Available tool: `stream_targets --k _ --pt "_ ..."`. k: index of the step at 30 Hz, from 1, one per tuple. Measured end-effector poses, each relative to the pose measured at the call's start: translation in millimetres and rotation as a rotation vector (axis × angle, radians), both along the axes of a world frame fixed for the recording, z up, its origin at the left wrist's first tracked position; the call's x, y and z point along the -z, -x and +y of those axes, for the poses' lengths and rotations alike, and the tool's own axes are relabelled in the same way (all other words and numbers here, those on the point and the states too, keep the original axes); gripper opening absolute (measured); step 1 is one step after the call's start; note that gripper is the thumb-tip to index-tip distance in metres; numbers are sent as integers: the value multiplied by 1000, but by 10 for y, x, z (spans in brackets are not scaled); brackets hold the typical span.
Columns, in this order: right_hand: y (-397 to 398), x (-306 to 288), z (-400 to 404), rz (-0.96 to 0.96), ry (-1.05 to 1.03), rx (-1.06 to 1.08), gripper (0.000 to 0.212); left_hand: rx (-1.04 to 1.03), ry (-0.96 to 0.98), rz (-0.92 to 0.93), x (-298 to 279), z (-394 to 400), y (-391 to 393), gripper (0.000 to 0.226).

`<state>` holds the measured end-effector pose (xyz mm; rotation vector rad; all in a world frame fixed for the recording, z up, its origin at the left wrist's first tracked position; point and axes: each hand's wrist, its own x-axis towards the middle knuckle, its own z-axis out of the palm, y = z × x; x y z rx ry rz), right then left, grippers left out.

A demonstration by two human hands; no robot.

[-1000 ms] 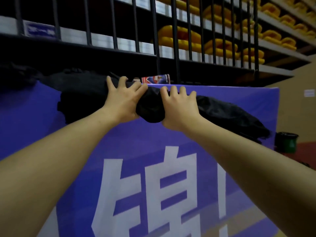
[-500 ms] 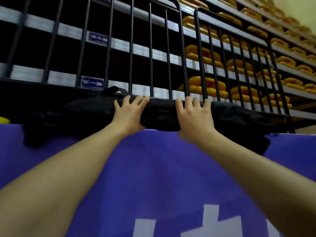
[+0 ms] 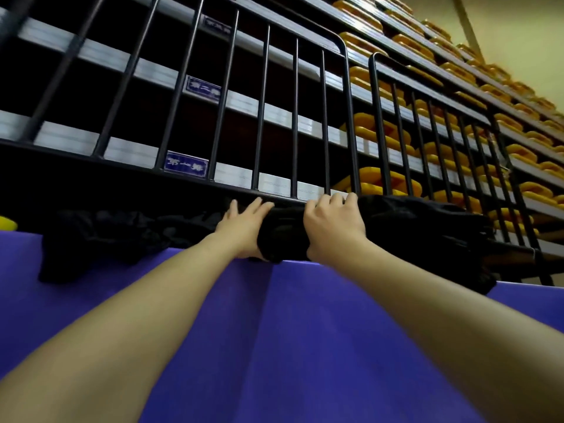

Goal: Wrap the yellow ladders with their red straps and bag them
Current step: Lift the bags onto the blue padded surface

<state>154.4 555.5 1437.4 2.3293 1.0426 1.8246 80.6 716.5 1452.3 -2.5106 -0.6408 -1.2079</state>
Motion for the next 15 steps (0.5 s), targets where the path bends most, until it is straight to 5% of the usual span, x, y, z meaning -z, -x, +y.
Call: stream_targets --k 3,8,15 --pt "-144 94 84 61 13 -23 63 98 -190 62 172 -154 -221 123" --pt "-330 91 121 5 12 -97 61 114 -208 -81 222 -161 -499 95" --pt "-604 29 -72 -75 -14 76 97 74 -164 -108 128 87 -559 99"
